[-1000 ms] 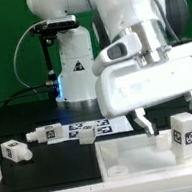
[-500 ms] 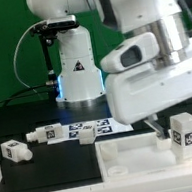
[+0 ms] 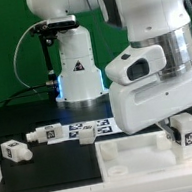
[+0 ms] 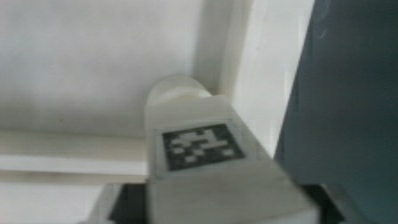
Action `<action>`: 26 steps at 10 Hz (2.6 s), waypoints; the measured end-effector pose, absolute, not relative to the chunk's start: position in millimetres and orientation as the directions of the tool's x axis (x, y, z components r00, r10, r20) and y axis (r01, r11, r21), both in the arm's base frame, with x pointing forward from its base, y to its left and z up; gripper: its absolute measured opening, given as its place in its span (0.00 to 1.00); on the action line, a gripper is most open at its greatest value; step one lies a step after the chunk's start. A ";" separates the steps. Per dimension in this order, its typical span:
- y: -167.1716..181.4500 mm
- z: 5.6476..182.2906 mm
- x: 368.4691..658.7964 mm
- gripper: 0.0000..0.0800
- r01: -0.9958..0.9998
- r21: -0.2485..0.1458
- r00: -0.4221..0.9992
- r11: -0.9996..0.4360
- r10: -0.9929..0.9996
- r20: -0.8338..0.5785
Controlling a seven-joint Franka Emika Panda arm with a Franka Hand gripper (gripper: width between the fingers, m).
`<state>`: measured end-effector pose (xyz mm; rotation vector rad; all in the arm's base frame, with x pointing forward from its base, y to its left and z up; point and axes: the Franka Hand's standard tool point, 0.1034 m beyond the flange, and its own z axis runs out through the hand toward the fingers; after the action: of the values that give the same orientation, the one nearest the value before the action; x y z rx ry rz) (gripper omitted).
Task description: Assemble one leg
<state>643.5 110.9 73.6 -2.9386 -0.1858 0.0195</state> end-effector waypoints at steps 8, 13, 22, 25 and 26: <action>106.0 69.7 648.6 0.37 -0.778 -0.123 0.625 -0.616 -0.780 -0.046; 107.0 70.8 645.4 0.37 -0.811 -0.133 0.579 -0.570 -0.814 -0.039; 122.8 78.7 644.4 0.81 -0.205 -0.130 0.976 -0.970 -0.213 0.054; 122.6 78.4 644.4 0.81 -0.196 -0.130 0.977 -0.972 -0.205 0.055; 120.9 77.8 644.0 0.81 -0.130 -0.121 0.988 -0.984 -0.138 0.064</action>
Offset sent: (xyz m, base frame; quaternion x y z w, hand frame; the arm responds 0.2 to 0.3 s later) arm -0.0108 0.0089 -0.0175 -0.0725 0.0049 0.2045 0.9762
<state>644.0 120.9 77.8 -3.0164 0.2042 -0.1094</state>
